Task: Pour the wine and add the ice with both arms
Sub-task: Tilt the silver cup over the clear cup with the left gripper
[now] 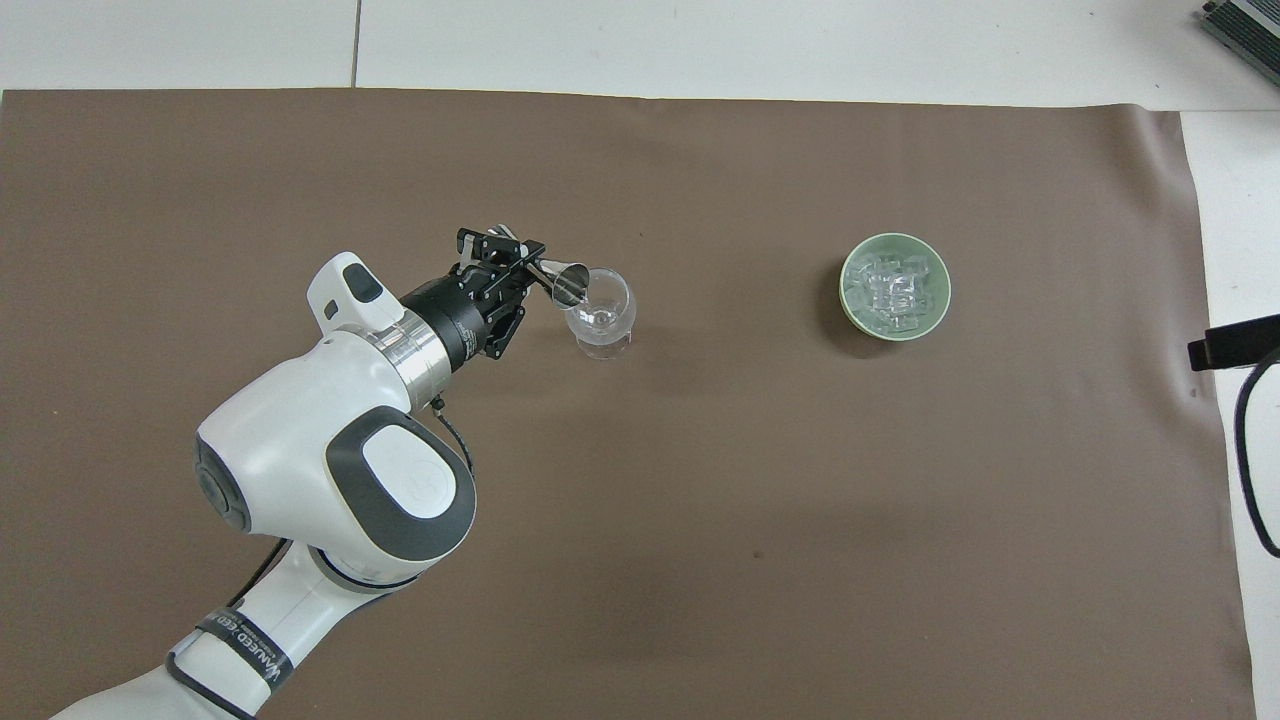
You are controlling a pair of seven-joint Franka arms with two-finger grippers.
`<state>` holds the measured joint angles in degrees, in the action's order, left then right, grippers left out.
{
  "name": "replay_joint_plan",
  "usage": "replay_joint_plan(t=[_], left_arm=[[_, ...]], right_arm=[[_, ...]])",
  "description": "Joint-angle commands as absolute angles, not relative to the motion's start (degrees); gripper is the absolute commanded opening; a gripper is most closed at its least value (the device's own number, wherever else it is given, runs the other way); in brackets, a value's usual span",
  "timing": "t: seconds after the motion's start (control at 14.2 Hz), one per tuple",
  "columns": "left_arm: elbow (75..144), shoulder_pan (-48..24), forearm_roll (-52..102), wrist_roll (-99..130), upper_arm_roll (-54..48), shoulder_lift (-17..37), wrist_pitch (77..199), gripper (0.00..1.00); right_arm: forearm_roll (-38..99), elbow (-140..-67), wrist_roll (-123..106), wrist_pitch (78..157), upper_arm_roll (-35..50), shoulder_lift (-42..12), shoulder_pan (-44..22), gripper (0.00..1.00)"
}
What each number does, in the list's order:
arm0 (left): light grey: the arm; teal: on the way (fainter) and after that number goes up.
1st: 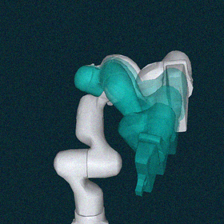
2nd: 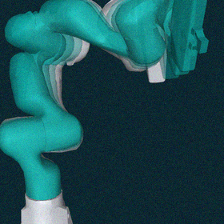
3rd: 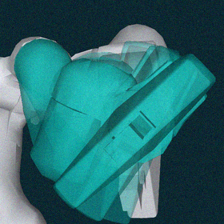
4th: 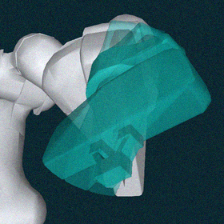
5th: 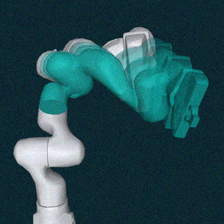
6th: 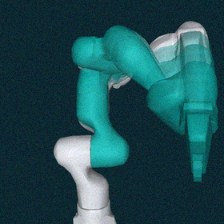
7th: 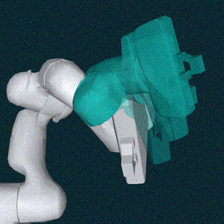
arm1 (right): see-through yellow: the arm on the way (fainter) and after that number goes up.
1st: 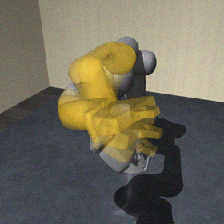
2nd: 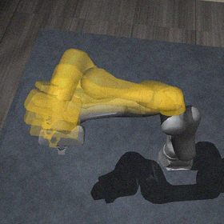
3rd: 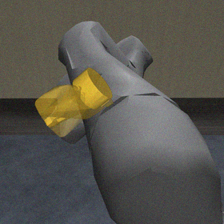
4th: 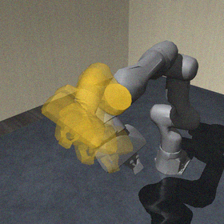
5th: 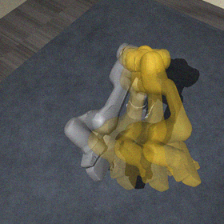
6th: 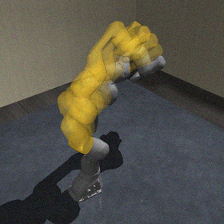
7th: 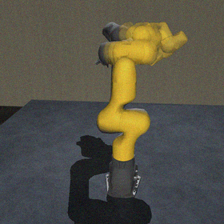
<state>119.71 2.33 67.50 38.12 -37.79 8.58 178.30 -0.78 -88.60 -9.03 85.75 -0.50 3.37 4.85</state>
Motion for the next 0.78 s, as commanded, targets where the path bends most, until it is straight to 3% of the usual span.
replay_joint_plan(t=[0.0,0.7], left_arm=[[120.23,1.58,65.4,37.97,-37.53,8.44,180.53,0.0],[119.53,0.7,60.65,37.97,-37.53,9.58,181.41,0.0]], right_arm=[[-0.7,-88.95,-8.35,85.96,-0.44,4.04,4.83,1.0],[-0.7,-88.95,-8.35,85.96,-0.53,4.04,4.83,1.0]])
